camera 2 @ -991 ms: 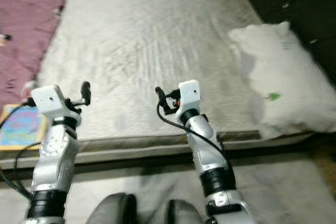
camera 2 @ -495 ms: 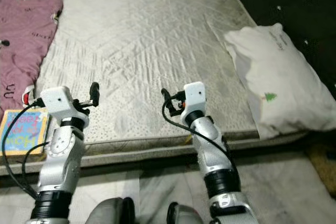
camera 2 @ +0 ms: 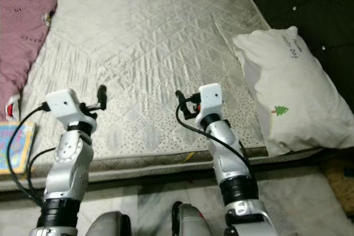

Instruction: Clean up the room

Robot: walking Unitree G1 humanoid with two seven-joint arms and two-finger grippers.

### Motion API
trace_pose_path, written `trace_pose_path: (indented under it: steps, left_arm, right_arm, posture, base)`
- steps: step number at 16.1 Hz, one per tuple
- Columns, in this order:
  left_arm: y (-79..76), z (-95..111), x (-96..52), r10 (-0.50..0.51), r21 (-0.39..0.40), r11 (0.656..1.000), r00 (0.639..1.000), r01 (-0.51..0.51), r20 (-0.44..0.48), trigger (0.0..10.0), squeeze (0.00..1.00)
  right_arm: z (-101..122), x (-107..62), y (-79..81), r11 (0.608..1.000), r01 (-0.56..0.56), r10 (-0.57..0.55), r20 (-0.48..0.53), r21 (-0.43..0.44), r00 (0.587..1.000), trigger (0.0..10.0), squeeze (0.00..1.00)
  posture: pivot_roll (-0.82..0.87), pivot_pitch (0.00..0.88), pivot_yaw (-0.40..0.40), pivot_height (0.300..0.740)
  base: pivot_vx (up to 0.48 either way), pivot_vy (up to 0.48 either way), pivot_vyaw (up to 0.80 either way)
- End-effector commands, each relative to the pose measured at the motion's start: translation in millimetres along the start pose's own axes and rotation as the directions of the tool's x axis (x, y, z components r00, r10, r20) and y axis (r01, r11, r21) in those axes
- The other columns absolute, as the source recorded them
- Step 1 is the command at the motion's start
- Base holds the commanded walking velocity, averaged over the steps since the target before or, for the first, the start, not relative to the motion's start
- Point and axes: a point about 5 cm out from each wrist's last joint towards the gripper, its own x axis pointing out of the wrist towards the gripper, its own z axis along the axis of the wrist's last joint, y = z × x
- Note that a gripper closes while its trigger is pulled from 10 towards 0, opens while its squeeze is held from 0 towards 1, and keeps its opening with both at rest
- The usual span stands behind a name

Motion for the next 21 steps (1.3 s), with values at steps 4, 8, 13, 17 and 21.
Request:
trace_pose_path:
  steps: [4,8,13,17,21]
  left_arm:
    - [2.0,-3.5,-0.1,0.004,-0.006,1.000,1.000,-0.004,-0.020,10.0,0.00]
    - [1.0,-3.2,0.1,0.004,-0.010,1.000,1.000,-0.004,-0.022,10.0,0.00]
    - [0.6,-4.2,0.2,0.010,-0.014,1.000,1.000,-0.010,-0.028,10.0,0.00]
    - [0.6,-4.4,0.8,0.010,-0.013,1.000,1.000,-0.010,-0.028,10.0,0.00]
    - [-0.7,-3.8,0.4,0.007,-0.012,1.000,1.000,-0.007,-0.018,10.0,0.00]
  right_arm:
    - [-5.0,-0.4,-5.2,0.999,0.034,-0.033,-0.031,0.018,0.999,10.0,0.00]
    - [-4.2,0.3,-4.6,1.000,0.025,-0.025,-0.024,0.004,0.999,10.0,0.00]
    - [-4.2,1.3,-4.9,1.000,0.022,-0.022,-0.025,0.000,0.999,10.0,0.00]
    - [-4.0,1.7,-4.5,1.000,0.021,-0.021,-0.024,-0.001,0.999,10.0,0.00]
    - [-4.1,2.2,-4.0,1.000,0.016,-0.017,-0.024,-0.006,1.000,10.0,0.00]
  posture:
    - [0.05,0.156,-0.041,0.740]
    - [0.05,0.159,-0.042,0.740]
    - [0.05,0.158,-0.045,0.740]
    - [0.05,0.156,-0.045,0.740]
    - [0.05,0.150,-0.044,0.740]
  base:
    - [0.000,0.197,-0.40]
    - [0.000,0.480,-0.80]
    - [0.000,0.480,-0.22]
    - [0.000,0.480,0.00]
    - [0.000,0.477,0.00]
